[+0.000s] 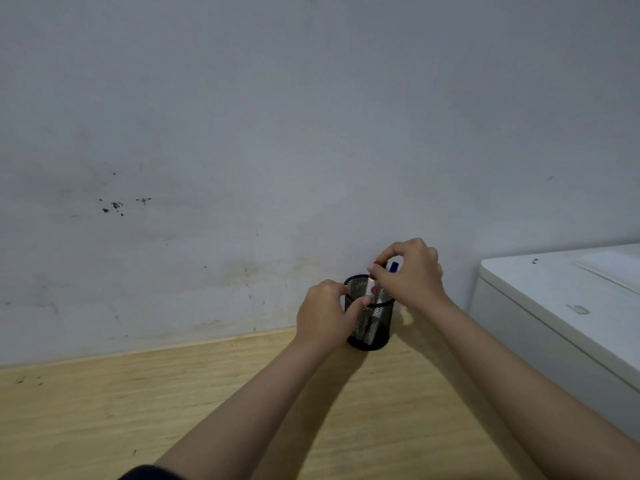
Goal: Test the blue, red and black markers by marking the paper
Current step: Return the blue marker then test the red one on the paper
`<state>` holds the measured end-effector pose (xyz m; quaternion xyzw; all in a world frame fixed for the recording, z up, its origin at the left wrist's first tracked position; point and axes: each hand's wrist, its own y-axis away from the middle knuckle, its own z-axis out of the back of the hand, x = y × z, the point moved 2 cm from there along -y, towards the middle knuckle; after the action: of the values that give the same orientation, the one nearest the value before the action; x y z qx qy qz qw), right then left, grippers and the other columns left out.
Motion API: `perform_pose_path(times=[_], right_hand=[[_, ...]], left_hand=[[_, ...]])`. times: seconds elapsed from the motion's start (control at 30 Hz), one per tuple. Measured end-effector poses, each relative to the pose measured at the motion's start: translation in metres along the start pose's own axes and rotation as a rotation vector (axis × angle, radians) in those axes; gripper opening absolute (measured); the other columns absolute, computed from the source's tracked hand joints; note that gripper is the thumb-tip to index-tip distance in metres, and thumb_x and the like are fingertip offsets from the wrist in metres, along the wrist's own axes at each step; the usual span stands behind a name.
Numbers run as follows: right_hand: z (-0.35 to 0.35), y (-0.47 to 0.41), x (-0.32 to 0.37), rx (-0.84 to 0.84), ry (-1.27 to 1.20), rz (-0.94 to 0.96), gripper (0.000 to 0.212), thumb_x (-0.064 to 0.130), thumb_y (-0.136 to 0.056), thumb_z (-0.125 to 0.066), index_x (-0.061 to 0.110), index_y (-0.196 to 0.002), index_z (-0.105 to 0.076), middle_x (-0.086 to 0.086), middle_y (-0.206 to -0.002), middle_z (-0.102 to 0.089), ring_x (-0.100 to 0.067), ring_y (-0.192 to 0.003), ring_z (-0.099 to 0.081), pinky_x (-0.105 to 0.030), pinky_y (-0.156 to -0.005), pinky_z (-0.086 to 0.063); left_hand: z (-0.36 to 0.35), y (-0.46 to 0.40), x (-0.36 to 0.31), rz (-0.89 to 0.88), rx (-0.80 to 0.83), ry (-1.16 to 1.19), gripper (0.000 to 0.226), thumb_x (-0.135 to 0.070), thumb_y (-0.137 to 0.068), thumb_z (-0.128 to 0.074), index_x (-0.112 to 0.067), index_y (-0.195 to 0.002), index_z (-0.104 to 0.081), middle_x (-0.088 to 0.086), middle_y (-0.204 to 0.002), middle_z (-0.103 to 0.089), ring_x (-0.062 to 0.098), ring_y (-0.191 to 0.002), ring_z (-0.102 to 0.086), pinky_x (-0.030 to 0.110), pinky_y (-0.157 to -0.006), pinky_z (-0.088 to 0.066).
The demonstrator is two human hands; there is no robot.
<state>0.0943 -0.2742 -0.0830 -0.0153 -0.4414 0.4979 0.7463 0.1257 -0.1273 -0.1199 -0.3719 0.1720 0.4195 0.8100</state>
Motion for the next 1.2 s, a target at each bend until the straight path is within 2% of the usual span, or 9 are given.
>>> perform_pose_path(times=[0.13,0.23,0.33,0.47,0.57,0.7,0.8,0.97,1.2], right_hand=[[0.031,0.028,0.024,0.036,-0.254,0.146,0.016,0.029,-0.070,-0.078,0.037,-0.071,-0.064,0.001,-0.100,-0.055,-0.020,-0.112,-0.043,-0.025,-0.090,-0.037],[0.056,0.064,0.042,0.055,-0.345,0.241,0.021,0.023,-0.067,-0.081,0.037,-0.073,-0.067,0.001,-0.093,-0.054,-0.016,-0.102,-0.046,-0.005,-0.081,-0.031],[0.073,0.105,0.054,0.094,-0.403,0.311,0.027,0.017,-0.064,-0.084,0.038,-0.074,-0.070,0.001,-0.088,-0.053,-0.018,-0.100,-0.049,-0.004,-0.081,-0.032],[0.082,0.155,0.064,0.169,-0.456,0.335,0.024,0.027,-0.059,-0.085,0.040,-0.072,-0.072,0.006,-0.085,-0.051,-0.019,-0.097,-0.052,-0.009,-0.082,-0.036],[0.087,0.186,0.068,0.258,-0.484,0.319,0.027,0.041,-0.056,-0.086,0.039,-0.080,-0.074,0.008,-0.087,-0.051,-0.014,-0.093,-0.055,-0.012,-0.083,-0.039],[0.091,0.224,0.074,0.213,-0.577,0.179,0.032,0.047,-0.060,-0.075,0.039,-0.092,-0.073,0.010,-0.090,-0.064,-0.007,-0.091,-0.062,-0.011,-0.076,-0.044],[0.079,0.253,0.080,0.190,-0.673,-0.007,0.037,0.044,-0.066,-0.071,0.028,-0.098,-0.073,-0.002,-0.075,-0.067,-0.006,-0.072,-0.062,-0.019,-0.066,-0.050],[0.062,0.293,0.093,0.249,-0.787,-0.248,0.022,0.027,-0.079,-0.071,0.006,-0.073,-0.070,-0.011,-0.060,-0.065,-0.006,-0.055,-0.057,-0.022,-0.057,-0.048],[0.064,0.320,0.098,0.194,-0.916,-0.310,0.022,0.031,-0.075,-0.072,0.012,-0.069,-0.065,0.007,-0.047,-0.057,-0.006,-0.044,-0.051,-0.021,-0.051,-0.046]], left_hand=[[0.018,0.010,-0.007,0.124,-0.065,0.213,0.038,-0.043,-0.087,-0.055,-0.008,-0.091,-0.069,0.006,-0.094,-0.070,0.020,-0.092,-0.062,0.025,-0.074,-0.045],[0.040,0.028,-0.024,0.445,0.177,0.700,0.045,-0.044,-0.091,-0.048,-0.005,-0.083,-0.070,0.010,-0.081,-0.074,0.021,-0.073,-0.067,0.027,-0.067,-0.054],[0.064,0.056,-0.041,0.611,0.436,1.038,0.037,-0.040,-0.090,-0.052,-0.008,-0.082,-0.068,0.003,-0.065,-0.070,0.014,-0.063,-0.066,0.024,-0.062,-0.056],[0.089,0.098,-0.053,0.686,0.364,1.218,0.016,-0.018,-0.084,-0.063,-0.006,-0.073,-0.063,0.005,-0.064,-0.063,0.011,-0.049,-0.062,0.022,-0.053,-0.058],[0.104,0.132,-0.052,0.652,0.288,1.178,0.011,-0.015,-0.083,-0.064,-0.005,-0.078,-0.063,0.007,-0.068,-0.062,0.015,-0.059,-0.060,0.022,-0.051,-0.055],[0.122,0.188,-0.047,0.542,0.241,1.039,0.023,-0.019,-0.085,-0.062,-0.003,-0.100,-0.066,0.000,-0.070,-0.069,0.016,-0.071,-0.063,0.031,-0.070,-0.054],[0.131,0.228,-0.048,0.483,0.209,0.969,0.016,-0.019,-0.085,-0.062,-0.011,-0.094,-0.071,-0.001,-0.072,-0.066,0.013,-0.071,-0.060,0.027,-0.068,-0.054],[0.136,0.275,-0.049,0.404,0.114,0.870,0.016,-0.020,-0.082,-0.064,-0.027,-0.092,-0.075,-0.012,-0.070,-0.070,0.005,-0.066,-0.058,0.019,-0.062,-0.050],[0.143,0.307,-0.039,0.376,-0.116,0.928,0.023,-0.023,-0.062,-0.080,-0.012,-0.081,-0.075,0.012,-0.077,-0.066,0.021,-0.072,-0.052,0.035,-0.071,-0.044]])
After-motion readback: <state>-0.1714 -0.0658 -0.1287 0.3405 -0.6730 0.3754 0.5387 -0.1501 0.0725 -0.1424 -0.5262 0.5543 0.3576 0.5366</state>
